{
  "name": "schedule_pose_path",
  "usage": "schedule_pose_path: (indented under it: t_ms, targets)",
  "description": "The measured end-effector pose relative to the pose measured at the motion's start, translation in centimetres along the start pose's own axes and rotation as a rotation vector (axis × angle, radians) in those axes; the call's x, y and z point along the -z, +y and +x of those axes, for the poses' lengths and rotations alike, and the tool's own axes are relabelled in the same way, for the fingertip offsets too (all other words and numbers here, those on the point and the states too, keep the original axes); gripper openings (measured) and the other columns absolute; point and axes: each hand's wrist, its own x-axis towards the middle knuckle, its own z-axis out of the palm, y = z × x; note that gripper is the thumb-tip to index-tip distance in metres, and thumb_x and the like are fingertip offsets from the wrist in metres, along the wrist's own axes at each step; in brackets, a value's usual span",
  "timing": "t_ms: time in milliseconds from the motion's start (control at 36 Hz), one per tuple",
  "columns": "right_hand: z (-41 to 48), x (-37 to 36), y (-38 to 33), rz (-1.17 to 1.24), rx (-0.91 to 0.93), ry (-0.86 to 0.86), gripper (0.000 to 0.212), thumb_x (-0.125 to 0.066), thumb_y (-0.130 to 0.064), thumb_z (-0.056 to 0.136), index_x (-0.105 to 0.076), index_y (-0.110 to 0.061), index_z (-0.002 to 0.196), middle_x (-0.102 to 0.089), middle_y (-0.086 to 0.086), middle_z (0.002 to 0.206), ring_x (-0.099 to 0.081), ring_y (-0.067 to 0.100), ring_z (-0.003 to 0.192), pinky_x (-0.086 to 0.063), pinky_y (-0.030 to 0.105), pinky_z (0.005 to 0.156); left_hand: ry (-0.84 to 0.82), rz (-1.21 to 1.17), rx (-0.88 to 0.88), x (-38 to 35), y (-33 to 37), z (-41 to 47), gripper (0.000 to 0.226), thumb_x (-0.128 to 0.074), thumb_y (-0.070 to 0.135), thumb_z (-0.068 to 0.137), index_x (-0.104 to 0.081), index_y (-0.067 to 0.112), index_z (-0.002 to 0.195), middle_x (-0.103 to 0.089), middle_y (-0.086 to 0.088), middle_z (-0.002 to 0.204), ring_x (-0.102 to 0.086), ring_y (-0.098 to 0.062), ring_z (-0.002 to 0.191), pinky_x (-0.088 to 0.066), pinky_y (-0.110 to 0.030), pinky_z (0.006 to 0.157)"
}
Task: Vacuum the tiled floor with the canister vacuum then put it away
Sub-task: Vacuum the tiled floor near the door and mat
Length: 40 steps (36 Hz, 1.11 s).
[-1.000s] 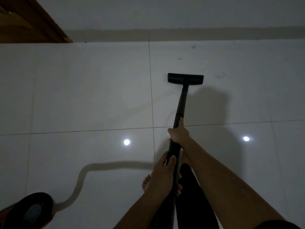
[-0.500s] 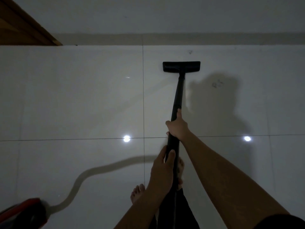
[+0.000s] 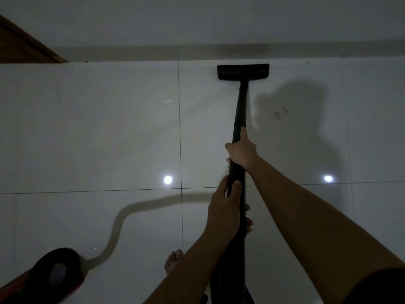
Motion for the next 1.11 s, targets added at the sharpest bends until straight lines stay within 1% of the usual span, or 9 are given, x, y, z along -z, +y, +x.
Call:
schedule_pose_path:
  t_ms: [139,389,472,556,639,694,750,833,1111]
  targets:
    - [0.4,1.7,-0.5,0.000,-0.004,0.023,0.078,-0.048,-0.011,0.095,0.000,-0.029,0.154,-0.053,0.015,0.118,-0.056,0.015,0.057,-0.049,0.023,0.050,-0.019,0.018,-0.021,-1.4,0.8,0.3,0.036,-0.038,0.030,0.099,-0.044,0.022,0.134,-0.054,-0.009,0.066,-0.049,-0.008,0.032,-0.042,-0.017,0.034]
    - [-0.2,4.5,1.5,0.009,-0.059,0.085,0.079,-0.048,-0.011,0.095,0.001,-0.030,0.154,-0.053,0.012,0.091,-0.055,0.017,0.054,-0.052,0.029,0.056,-0.066,0.084,0.008,-3.5,0.3,-0.6,0.032,-0.040,0.034,0.098,-0.048,0.029,0.129,-0.057,-0.007,0.066,-0.052,-0.014,0.038,-0.043,-0.021,0.038]
    - [-1.0,4.9,2.7,0.033,-0.068,0.106,0.077,-0.047,-0.012,0.095,0.000,-0.031,0.154,-0.052,0.013,0.097,-0.056,0.016,0.056,-0.052,0.028,0.056,-0.061,0.123,0.020,-3.9,-0.7,-1.1,0.030,-0.042,0.037,0.097,-0.051,0.034,0.126,-0.058,-0.007,0.065,-0.053,-0.018,0.041,-0.044,-0.024,0.043]
    - [-2.0,5.1,4.0,0.063,-0.076,0.117,0.078,-0.047,-0.011,0.095,0.000,-0.031,0.154,-0.054,0.015,0.104,-0.056,0.016,0.057,-0.052,0.026,0.054,-0.069,0.150,0.018,-4.1,-1.8,-1.6,0.034,-0.042,0.038,0.096,-0.047,0.037,0.130,-0.060,-0.007,0.065,-0.054,-0.020,0.042,-0.053,-0.035,0.059]
    - [-2.9,5.0,5.2,0.075,-0.072,0.119,0.078,-0.046,-0.011,0.094,0.000,-0.030,0.154,-0.055,0.016,0.105,-0.056,0.017,0.057,-0.052,0.027,0.055,-0.083,0.163,0.017,-4.0,-3.0,-2.2,0.035,-0.042,0.038,0.096,-0.045,0.039,0.131,-0.060,-0.006,0.063,-0.054,-0.018,0.040,-0.052,-0.041,0.078]
    - [-3.3,4.9,5.9,0.079,-0.072,0.121,0.078,-0.046,-0.011,0.094,0.000,-0.030,0.154,-0.055,0.014,0.099,-0.056,0.017,0.057,-0.052,0.027,0.056,-0.093,0.159,0.013,-3.9,-3.8,-2.6,0.034,-0.043,0.038,0.096,-0.046,0.039,0.130,-0.060,-0.007,0.065,-0.054,-0.019,0.041,-0.053,-0.039,0.073]
    - [-3.8,4.6,6.6,0.081,-0.074,0.125,0.077,-0.046,-0.011,0.094,-0.001,-0.029,0.154,-0.053,0.009,0.090,-0.056,0.017,0.057,-0.051,0.026,0.055,-0.102,0.158,0.014,-3.7,-4.4,-2.9,0.033,-0.042,0.038,0.096,-0.047,0.038,0.129,-0.059,-0.010,0.068,-0.054,-0.020,0.042,-0.051,-0.031,0.058]
    - [-4.3,4.1,7.5,0.081,-0.082,0.125,0.077,-0.046,-0.011,0.094,-0.001,-0.029,0.154,-0.053,0.012,0.099,-0.056,0.017,0.058,-0.049,0.025,0.051,-0.114,0.139,0.028,-3.3,-5.2,-3.4,0.031,-0.043,0.036,0.097,-0.048,0.035,0.127,-0.059,-0.013,0.072,-0.053,-0.019,0.041,-0.046,-0.024,0.041]
    - [-4.1,2.4,8.7,0.047,-0.086,0.138,0.078,-0.047,-0.011,0.093,-0.001,-0.028,0.154,-0.054,0.016,0.106,-0.056,0.017,0.057,-0.051,0.028,0.056,-0.118,0.117,0.034,-2.1,-6.6,-3.3,0.034,-0.043,0.036,0.096,-0.048,0.030,0.130,-0.058,-0.014,0.072,-0.052,-0.019,0.040,-0.044,-0.022,0.039]
